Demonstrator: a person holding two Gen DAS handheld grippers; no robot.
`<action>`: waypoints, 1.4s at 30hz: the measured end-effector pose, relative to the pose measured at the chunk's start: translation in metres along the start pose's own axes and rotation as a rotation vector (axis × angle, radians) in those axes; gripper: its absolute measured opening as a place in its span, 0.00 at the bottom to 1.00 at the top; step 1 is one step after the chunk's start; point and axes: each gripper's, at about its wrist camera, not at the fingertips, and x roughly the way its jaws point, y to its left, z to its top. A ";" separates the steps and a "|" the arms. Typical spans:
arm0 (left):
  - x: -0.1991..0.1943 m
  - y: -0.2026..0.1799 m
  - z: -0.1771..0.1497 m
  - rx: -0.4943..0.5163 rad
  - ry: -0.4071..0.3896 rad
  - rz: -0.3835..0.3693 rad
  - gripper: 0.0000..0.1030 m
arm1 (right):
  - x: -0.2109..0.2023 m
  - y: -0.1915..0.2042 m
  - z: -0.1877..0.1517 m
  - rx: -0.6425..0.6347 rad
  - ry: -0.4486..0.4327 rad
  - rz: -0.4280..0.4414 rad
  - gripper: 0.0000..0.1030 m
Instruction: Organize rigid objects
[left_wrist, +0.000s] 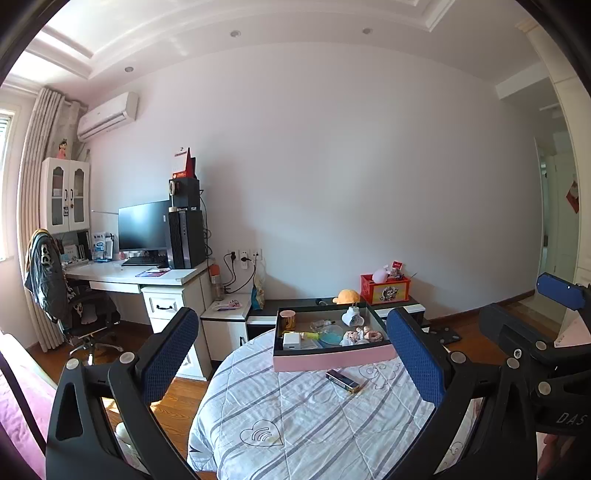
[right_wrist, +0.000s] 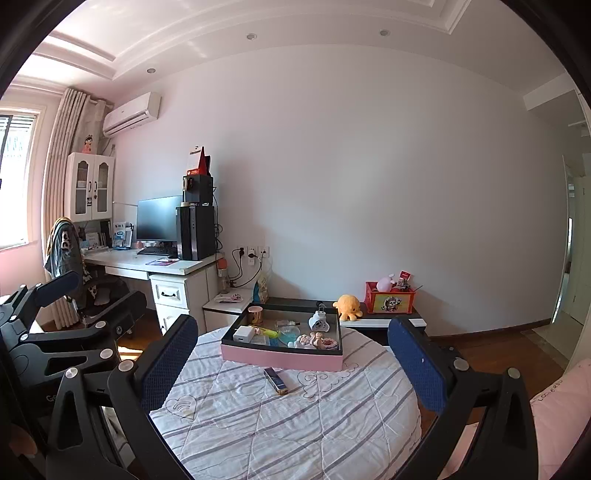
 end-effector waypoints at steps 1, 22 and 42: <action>-0.001 -0.001 0.000 0.001 0.000 0.001 1.00 | 0.000 -0.001 0.000 0.001 -0.001 0.001 1.00; 0.070 -0.031 -0.026 0.025 0.130 -0.045 1.00 | 0.050 -0.033 -0.024 0.053 0.104 -0.030 1.00; 0.308 -0.101 -0.154 -0.032 0.740 0.008 1.00 | 0.226 -0.152 -0.126 0.189 0.419 -0.158 1.00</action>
